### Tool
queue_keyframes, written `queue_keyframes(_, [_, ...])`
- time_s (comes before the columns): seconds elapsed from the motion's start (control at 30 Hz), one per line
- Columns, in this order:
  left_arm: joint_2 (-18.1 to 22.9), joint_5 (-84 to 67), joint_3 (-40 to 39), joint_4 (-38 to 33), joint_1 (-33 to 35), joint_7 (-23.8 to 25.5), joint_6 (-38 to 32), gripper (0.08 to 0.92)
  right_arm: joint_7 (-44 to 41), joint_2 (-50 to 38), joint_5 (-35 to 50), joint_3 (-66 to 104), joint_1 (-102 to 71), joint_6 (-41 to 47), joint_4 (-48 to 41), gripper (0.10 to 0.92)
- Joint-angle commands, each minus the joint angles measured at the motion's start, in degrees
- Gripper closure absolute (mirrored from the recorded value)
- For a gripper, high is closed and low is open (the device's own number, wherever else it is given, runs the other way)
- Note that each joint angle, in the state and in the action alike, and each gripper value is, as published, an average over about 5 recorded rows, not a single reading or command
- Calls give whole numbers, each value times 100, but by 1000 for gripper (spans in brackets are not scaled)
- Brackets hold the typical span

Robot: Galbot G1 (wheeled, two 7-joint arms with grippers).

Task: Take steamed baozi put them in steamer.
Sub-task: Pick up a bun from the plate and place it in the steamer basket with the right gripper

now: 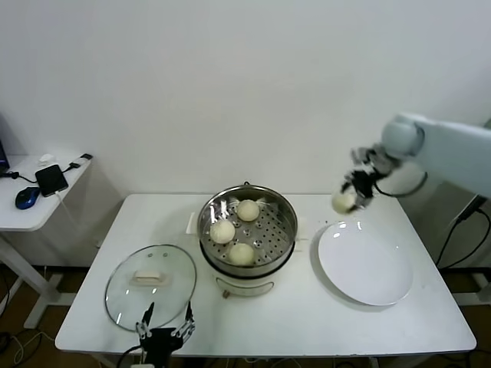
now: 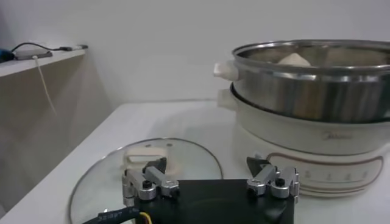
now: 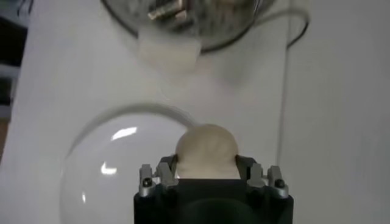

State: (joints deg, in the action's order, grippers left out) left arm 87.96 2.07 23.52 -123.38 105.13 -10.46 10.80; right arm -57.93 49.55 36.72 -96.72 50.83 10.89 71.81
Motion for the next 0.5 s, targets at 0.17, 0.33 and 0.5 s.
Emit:
queue_keyframes(0.17, [-17,-7,-35,-15,-23,6,6,177,1126,1603,2461,-827,1073,1221,1610,372])
queue_keyframes(0.33, [-47,-19,-23,-70,-46,13,9,177,1409,1829,2168,-745,215,1446,1269,372])
queue_keyframes(0.5, [-77,-52,19,-113,-44,14,11,177,1558,1905,1800,-621,-417,1572,955,372])
